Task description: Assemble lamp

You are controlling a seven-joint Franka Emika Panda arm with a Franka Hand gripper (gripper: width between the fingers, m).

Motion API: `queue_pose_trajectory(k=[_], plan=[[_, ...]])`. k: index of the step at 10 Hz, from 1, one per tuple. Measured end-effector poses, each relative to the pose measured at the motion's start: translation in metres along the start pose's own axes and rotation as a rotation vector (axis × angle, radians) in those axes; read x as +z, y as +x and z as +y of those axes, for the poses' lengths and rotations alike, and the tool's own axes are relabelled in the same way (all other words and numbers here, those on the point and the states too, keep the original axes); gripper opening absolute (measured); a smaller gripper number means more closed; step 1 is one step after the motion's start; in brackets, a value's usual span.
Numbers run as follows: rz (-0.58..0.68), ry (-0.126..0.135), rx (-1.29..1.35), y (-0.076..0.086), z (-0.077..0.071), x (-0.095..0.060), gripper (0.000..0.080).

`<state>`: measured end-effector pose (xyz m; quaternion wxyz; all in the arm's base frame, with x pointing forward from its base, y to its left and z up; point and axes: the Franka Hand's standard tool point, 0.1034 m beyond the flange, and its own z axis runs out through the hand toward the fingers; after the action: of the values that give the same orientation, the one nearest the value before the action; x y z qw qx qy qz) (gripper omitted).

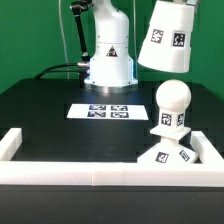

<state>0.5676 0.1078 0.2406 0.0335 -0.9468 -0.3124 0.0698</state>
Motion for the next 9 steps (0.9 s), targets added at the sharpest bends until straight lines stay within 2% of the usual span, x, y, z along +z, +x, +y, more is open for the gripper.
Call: queue_pose_trajectory(k=[3, 6, 9], plan=[[0.018, -0.005, -0.012, 0.008, 0.002, 0.026, 0.0045], [0.001, 0.005, -0.059, -0.001, 0.0, 0.052, 0.0045], [0.0, 0.006, -0.059, -0.001, 0.0, 0.053, 0.0045]])
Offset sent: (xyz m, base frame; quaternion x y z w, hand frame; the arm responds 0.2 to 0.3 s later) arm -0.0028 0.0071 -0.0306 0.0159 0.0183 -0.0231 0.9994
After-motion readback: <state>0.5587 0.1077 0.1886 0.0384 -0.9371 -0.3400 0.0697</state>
